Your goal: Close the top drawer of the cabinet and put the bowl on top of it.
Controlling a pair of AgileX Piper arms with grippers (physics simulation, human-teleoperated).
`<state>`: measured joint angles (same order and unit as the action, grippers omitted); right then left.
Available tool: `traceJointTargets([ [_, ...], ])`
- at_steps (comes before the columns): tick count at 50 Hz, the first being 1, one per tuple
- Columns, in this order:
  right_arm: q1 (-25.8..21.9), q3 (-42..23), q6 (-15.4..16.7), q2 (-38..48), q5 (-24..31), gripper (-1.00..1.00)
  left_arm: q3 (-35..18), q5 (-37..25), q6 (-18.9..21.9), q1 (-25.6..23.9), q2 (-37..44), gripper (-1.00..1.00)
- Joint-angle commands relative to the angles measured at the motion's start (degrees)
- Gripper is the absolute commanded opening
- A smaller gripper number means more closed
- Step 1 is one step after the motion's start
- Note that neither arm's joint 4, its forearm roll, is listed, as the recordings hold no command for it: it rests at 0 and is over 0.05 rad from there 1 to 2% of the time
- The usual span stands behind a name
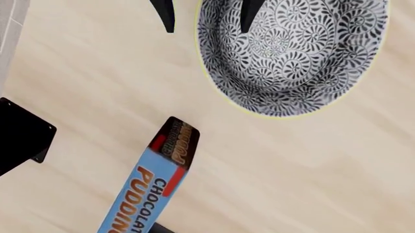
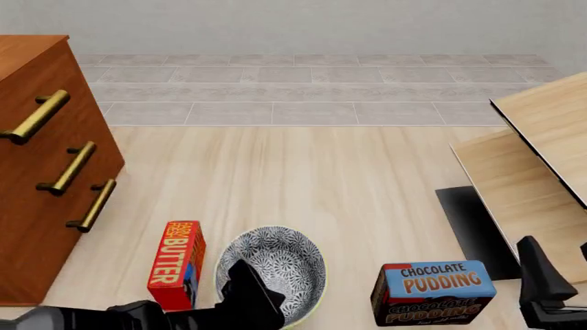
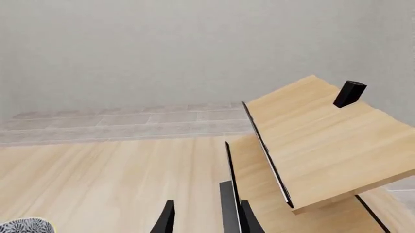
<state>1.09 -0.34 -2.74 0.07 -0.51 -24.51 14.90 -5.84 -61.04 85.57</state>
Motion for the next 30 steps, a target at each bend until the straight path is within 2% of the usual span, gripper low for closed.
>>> traceJointTargets([
  [1,0.0,-0.1,-0.1,0.0,0.1,1.00,0.3,1.4,-0.7,-0.3,1.6,1.00],
  [17,0.1,-0.1,-0.2,0.0,0.0,1.00,0.6,2.4,-0.7,0.0,2.7,1.00],
  [21,0.1,0.0,-0.2,0.0,0.0,1.00,0.7,2.2,0.9,1.8,1.4,1.00],
  [22,0.1,0.0,-0.2,0.0,0.0,1.00,0.9,2.2,1.7,2.8,0.7,-1.00],
  [30,0.2,0.1,-0.4,0.0,0.0,1.00,1.2,1.7,4.8,4.0,-0.5,-1.00],
])
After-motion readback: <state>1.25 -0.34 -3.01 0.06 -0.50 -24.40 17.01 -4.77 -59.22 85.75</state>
